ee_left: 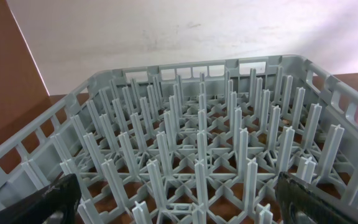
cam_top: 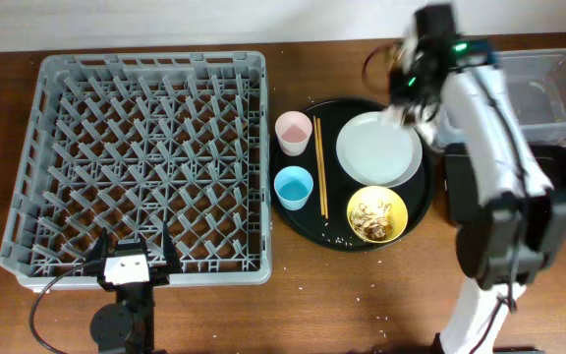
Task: Sort waste into correct bins and load items into the dishwasher rack
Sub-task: 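Grasp the wrapper and tissue with the right gripper, drop into clear bin, then grasp the yellow bowl with the right gripper, tip shells onto black tray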
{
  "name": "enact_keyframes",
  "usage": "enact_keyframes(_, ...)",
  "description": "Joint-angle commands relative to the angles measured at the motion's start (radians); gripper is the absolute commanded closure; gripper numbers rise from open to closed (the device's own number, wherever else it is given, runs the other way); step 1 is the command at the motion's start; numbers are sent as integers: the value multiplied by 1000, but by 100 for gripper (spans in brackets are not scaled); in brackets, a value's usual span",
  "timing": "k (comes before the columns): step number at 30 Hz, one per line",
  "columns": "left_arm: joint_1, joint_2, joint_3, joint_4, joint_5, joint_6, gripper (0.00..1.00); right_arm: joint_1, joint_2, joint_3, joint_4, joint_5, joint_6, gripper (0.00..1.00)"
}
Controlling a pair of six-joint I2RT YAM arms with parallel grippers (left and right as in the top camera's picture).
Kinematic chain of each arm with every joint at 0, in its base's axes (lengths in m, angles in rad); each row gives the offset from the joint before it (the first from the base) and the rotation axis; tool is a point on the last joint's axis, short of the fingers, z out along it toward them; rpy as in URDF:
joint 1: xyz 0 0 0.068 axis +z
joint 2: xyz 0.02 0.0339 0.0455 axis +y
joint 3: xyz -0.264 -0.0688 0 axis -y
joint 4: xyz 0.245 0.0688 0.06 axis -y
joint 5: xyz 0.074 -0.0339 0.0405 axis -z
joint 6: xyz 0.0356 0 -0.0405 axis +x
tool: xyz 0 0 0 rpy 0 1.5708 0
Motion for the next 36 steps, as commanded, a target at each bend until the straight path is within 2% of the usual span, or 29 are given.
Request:
enact_keyframes(1, 5, -4, -4, -4, 0, 16, 0, -113, -58, 89, 15, 120, 269, 96)
enact_keyframes(2, 5, -4, -4, -4, 0, 16, 0, -172, -50, 87, 39, 183, 367, 96)
enact_keyframes(4, 5, -4, -4, -4, 0, 16, 0, -253, -29, 63, 145, 220, 465, 96)
enact_keyframes(7, 5, -4, -4, -4, 0, 16, 0, -321, 54, 38, 291, 226, 474, 96)
enact_keyframes(8, 5, -4, -4, -4, 0, 16, 0, -327, 91, 38, 311, 226, 474, 91)
enact_keyframes(9, 5, -4, -4, -4, 0, 16, 0, -325, 129, 38, 337, 225, 474, 49)
enact_keyframes(10, 5, -4, -4, -4, 0, 16, 0, -325, 134, 38, 337, 222, 474, 18)
enact_keyframes(11, 5, -4, -4, -4, 0, 16, 0, -325, 136, 38, 338, 206, 473, 2)
enact_keyframes(12, 5, -4, -4, -4, 0, 16, 0, -326, 129, 40, 338, 203, 459, 1)
enact_keyframes(14, 5, -4, -4, -4, 0, 16, 0, -326, 76, 40, 325, 142, 293, 1)
enact_keyframes(15, 5, -4, -4, -4, 0, 16, 0, -325, 39, 40, 299, 75, 225, 2)
enact_keyframes(16, 5, -4, -4, -4, 0, 16, 0, -317, -39, 40, 229, -82, 131, 1)
enact_keyframes(18, 5, -4, -4, -4, 0, 16, 0, -294, -163, 40, -8, -264, 106, 9)
enact_keyframes(20, 5, -4, -4, -4, 0, 16, 0, -212, -225, 40, -373, -272, 73, 14)
enact_keyframes(21, 5, -4, -4, -4, 0, 16, 0, -150, -217, 35, -472, -272, 68, 17)
enact_keyframes(22, 5, -4, -4, -4, 0, 16, 0, -77, -211, 9, -482, -262, 69, 21)
enact_keyframes(23, 5, -4, -4, -4, 0, 16, 0, 26, -211, -63, -448, -224, 122, 23)
enact_keyframes(25, 5, -4, -4, -4, 0, 16, 0, 132, -211, -195, -366, -115, 300, 27)
enact_keyframes(26, 5, -4, -4, -4, 0, 16, 0, 190, -211, -301, -268, -107, 384, 40)
enact_keyframes(29, 5, -4, -4, -4, 0, 16, 0, 306, -211, -571, 16, -83, 523, 49)
enact_keyframes(31, 5, -4, -4, -4, 0, 16, 0, 364, -211, -713, 163, -25, 584, 51)
enact_keyframes(32, 5, -4, -4, -4, 0, 16, 0, 389, -211, -745, 180, 29, 635, 53)
enact_keyframes(36, 5, -4, -4, -4, 0, 16, 0, 395, -211, -752, 176, 86, 658, 56)
